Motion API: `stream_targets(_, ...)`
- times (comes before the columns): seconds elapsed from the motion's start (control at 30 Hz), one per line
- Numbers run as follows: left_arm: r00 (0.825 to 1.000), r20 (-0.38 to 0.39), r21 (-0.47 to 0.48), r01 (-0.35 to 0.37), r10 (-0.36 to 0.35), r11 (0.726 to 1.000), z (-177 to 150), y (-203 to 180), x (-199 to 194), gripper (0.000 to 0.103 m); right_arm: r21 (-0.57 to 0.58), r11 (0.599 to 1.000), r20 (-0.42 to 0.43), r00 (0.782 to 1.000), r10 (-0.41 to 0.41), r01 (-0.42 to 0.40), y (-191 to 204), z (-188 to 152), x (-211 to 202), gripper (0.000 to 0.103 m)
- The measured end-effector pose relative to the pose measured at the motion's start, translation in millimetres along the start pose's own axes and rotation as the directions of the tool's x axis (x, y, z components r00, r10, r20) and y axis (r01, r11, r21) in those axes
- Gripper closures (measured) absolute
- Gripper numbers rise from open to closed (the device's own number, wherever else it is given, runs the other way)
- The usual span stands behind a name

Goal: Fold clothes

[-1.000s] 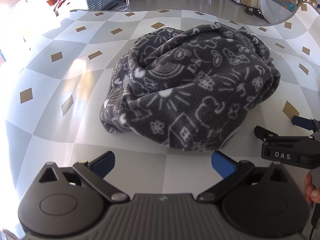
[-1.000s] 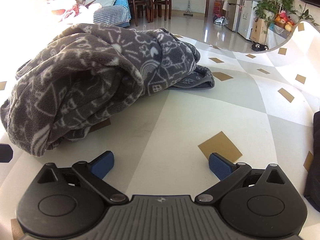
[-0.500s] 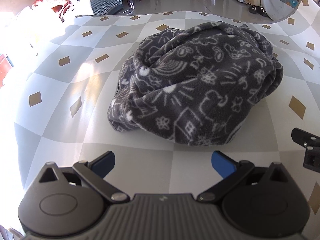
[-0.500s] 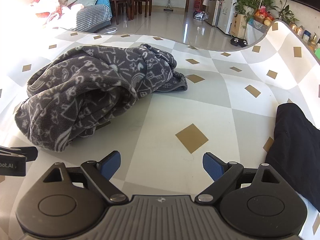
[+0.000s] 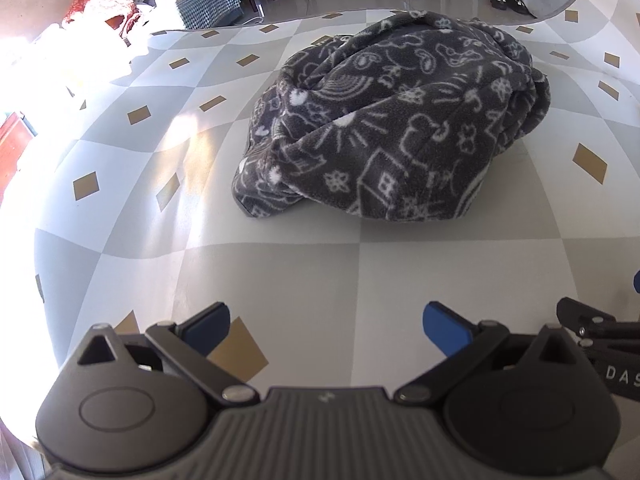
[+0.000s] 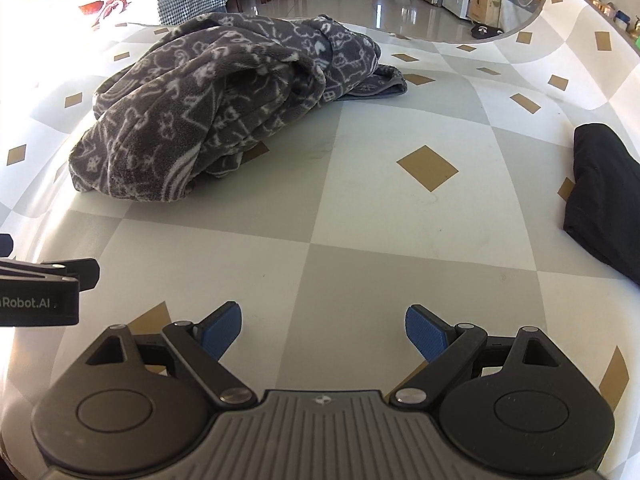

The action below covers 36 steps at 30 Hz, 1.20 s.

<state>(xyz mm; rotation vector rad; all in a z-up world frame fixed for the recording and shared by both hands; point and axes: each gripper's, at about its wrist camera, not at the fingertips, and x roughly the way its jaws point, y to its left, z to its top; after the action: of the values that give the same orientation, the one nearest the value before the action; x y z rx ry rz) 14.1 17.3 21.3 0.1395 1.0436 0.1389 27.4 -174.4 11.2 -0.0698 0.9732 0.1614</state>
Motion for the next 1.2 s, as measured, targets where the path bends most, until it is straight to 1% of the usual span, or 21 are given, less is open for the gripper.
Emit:
stream_targets(0.07,1.0,0.002,-0.018,0.003,-0.003,1.0,1,3,-1,0.0,0.015,1.0,0.002,1.0,-0.007,0.007,-1,2,2,0.013)
stream_targets(0.23,0.999,0.02,-0.044,-0.029,0.03,0.999,6,11,2,0.0,0.056,0.998,-0.007,0.999,0.037,-0.037,-4,9,10,0.013)
stream_targets(0.3,0.999,0.015,-0.08,-0.033,0.034,0.996,10,17,5,0.0,0.047,0.998,-0.006,0.999,0.044,-0.044,-1,12,13,0.013)
stream_targets(0.43,1.0,0.001,-0.148,-0.015,0.015,0.989,13,27,12,0.0,0.005,0.997,0.006,0.997,0.075,-0.075,6,21,22,0.013)
stream_targets(0.47,1.0,-0.001,-0.152,-0.018,0.018,0.988,14,28,13,0.0,-0.002,0.997,0.017,0.997,0.08,-0.08,7,23,25,0.013)
stream_targets(0.57,1.0,-0.005,-0.156,-0.029,0.028,0.987,16,28,20,0.0,-0.03,0.998,0.04,0.998,0.051,-0.049,11,28,34,0.013)
stream_targets(0.8,0.999,-0.008,-0.163,-0.052,0.051,0.985,21,23,34,0.0,-0.052,0.999,0.104,0.995,0.005,0.001,12,42,53,0.012)
stream_targets(0.93,0.998,-0.002,-0.16,-0.061,0.062,0.985,24,20,41,0.0,-0.064,0.998,0.164,0.986,0.012,-0.002,11,47,62,0.011)
stream_targets(1.07,0.997,-0.015,-0.159,-0.074,0.073,0.984,27,15,51,0.0,-0.079,0.997,0.234,0.972,0.025,-0.007,10,51,72,0.009)
stream_targets(1.2,0.997,-0.029,-0.158,-0.071,0.068,0.985,28,10,60,0.0,-0.066,0.998,0.262,0.965,0.015,0.003,9,60,82,0.008)
